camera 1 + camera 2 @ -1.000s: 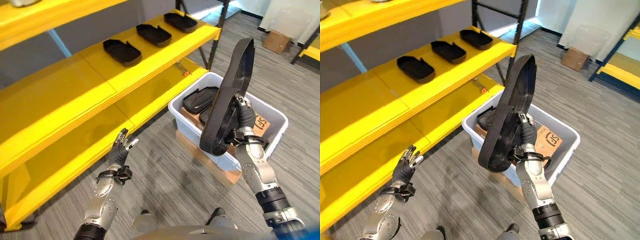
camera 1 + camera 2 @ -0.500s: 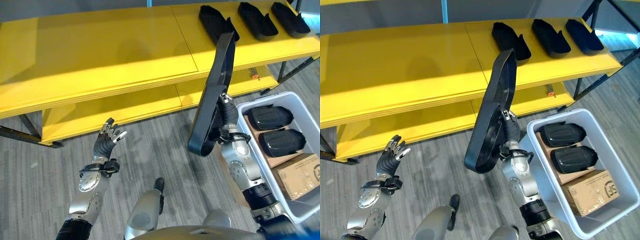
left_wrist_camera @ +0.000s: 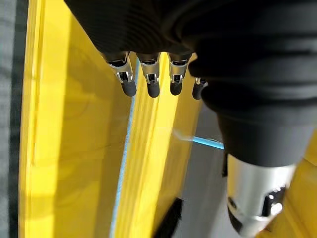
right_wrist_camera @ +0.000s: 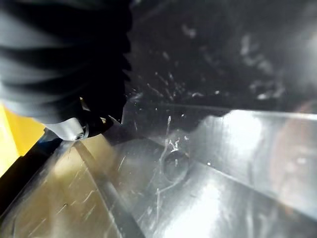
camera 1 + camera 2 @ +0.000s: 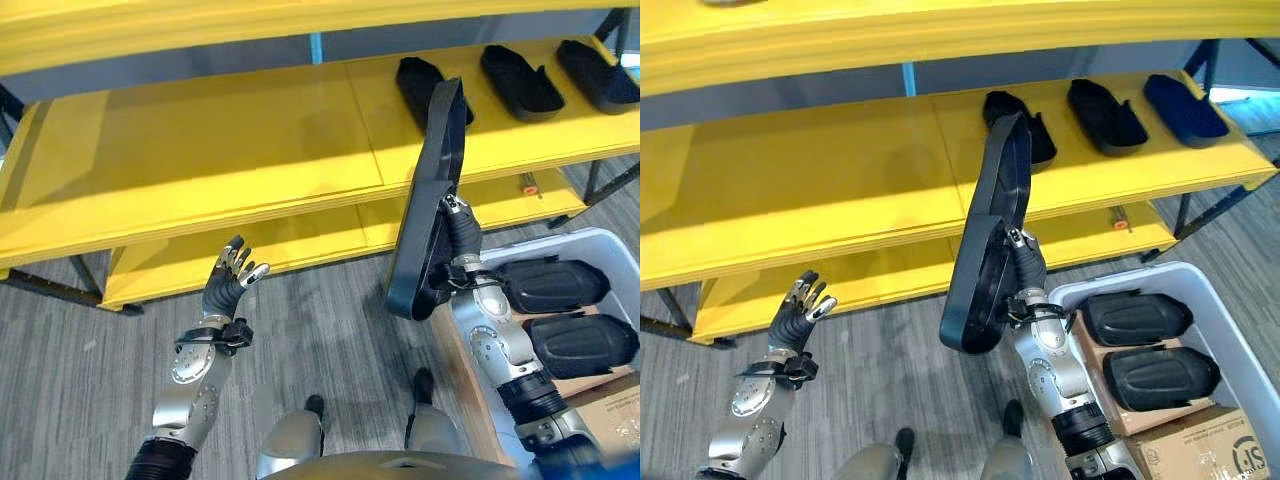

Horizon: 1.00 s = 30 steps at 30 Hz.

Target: Move parts from the plastic box to the shelf.

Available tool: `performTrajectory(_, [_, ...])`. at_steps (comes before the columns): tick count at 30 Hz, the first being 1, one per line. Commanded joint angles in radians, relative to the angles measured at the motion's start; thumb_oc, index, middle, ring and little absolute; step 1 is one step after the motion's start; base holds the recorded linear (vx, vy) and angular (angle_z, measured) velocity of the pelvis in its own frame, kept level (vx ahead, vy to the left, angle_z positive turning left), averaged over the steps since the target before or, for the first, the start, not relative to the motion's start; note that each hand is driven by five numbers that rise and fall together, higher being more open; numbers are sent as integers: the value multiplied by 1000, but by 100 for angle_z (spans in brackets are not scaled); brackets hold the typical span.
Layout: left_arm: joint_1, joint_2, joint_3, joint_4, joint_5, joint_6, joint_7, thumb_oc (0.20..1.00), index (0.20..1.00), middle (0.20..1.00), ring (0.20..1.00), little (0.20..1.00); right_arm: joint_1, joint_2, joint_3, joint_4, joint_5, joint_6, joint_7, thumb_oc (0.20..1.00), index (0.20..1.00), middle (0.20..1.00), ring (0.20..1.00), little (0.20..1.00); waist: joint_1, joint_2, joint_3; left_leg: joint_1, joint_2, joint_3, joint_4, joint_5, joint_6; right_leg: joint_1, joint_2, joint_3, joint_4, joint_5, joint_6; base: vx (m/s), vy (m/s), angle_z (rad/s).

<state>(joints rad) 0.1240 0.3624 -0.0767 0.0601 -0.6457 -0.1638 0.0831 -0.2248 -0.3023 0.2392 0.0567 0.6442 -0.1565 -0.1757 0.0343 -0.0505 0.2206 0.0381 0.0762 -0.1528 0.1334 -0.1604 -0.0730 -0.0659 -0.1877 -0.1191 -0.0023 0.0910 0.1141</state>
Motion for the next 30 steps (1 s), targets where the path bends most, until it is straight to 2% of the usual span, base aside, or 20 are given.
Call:
performTrajectory(1, [-3,77,24,-48,-17,-43,-20,1000,1000,1000,1000,1000,-4,26,-40,-66,1,-57,32,200,200,200,200,200,2,-54,-92,-57,32,-17,37,-2,-4,-6,-123,11,131,-5,79,25,-54,-1])
performTrajectory(2, [-3,77,24,-48,-17,-43,-20,1000,1000,1000,1000,1000,-4,26,-40,-66,1,-57,32,200,200,200,200,200,2,-54,-92,-57,32,-17,37,-2,-4,-6,-122,11,131,-5,79,26,-198,-2])
performTrajectory(3, [13,66,25,-52,-30,-37,-25,1000,1000,1000,1000,1000,-2,22,-31,-58,1,-56,40,200,200,200,200,200,6,-38,-108,-38,83,-17,2,31,-23,2,-91,-7,153,-67,61,26,-200,-1])
performTrajectory(7, [28,57,16,-55,-33,-33,-38,1000,1000,1000,1000,1000,10,13,-24,-54,3,-55,45,200,200,200,200,200,3,-23,-115,-27,119,-20,-22,62,-37,3,-64,-23,191,-109,42,9,-177,-6])
performTrajectory(10, [45,41,9,-57,-43,-31,-53,1000,1000,1000,1000,1000,11,-1,-1,-49,1,-55,63,200,200,200,200,200,2,-4,-118,-38,152,-26,-17,108,-52,3,-26,-28,223,-156,13,-14,-151,1])
performTrajectory(15, [73,15,10,-61,-58,-28,-62,1000,1000,1000,1000,1000,13,-20,17,-46,3,-57,69,200,200,200,200,200,9,7,-106,-68,170,-49,45,214,-68,38,28,-37,192,-174,-33,-37,-150,2])
performTrajectory(16, [62,2,0,-58,-62,-25,-61,1000,1000,1000,1000,1000,16,-36,15,-55,5,-61,63,200,200,200,200,200,18,-6,-65,-163,134,-27,184,287,-52,73,28,-70,162,-176,-66,-124,-186,22])
performTrajectory(17, [64,0,-3,-58,-65,-25,-61,1000,1000,1000,1000,1000,18,-41,17,-61,4,-60,66,200,200,200,200,200,14,-9,-59,-178,131,12,191,273,-41,83,28,-89,156,-182,-70,-118,-170,59])
performTrajectory(19, [60,-6,-15,-53,-69,-20,-64,1000,1000,1000,1000,1000,28,-45,8,-69,-1,-62,57,200,200,200,200,200,13,4,-53,-208,173,118,89,296,-38,107,29,-140,148,-201,-67,10,0,88])
performTrajectory(20, [56,-8,-23,-51,-66,-19,-64,1000,1000,1000,1000,1000,32,-44,5,-67,-2,-61,51,200,200,200,200,200,15,8,-50,-219,181,139,34,298,-38,114,28,-150,146,-204,-63,41,70,104])
performTrajectory(22, [32,-9,-40,-36,-57,-22,-58,1000,1000,1000,1000,1000,30,-41,-1,-62,-7,-69,37,200,200,200,200,200,23,25,-40,-269,191,138,-62,375,-49,124,30,-160,148,-214,-50,91,100,77])
performTrajectory(24, [16,-12,-46,-26,-49,-25,-51,1000,1000,1000,1000,1000,38,-38,-15,-60,-18,-73,23,200,200,200,200,200,31,35,-32,-299,199,143,-114,404,-63,140,29,-162,158,-226,-37,182,151,32])
performTrajectory(26, [12,-20,-43,-10,-56,-29,-40,1000,1000,1000,1000,1000,55,-21,-21,-55,-31,-65,28,200,200,200,200,200,42,39,-52,-276,199,133,-105,375,-56,174,6,-141,155,-233,-10,257,227,-19])
performTrajectory(27, [14,-18,-41,-15,-58,-31,-40,1000,1000,1000,1000,1000,61,-19,-23,-60,-33,-64,28,200,200,200,200,200,46,36,-57,-280,191,142,-93,371,-56,186,-6,-138,145,-229,-8,207,167,-58])
performTrajectory(30, [7,-8,-42,-17,-53,-36,-40,1000,1000,1000,1000,1000,80,-7,-36,-64,-38,-60,29,200,200,200,200,200,55,10,-71,-312,163,171,3,315,-42,225,-54,-127,111,-206,15,195,163,-54])
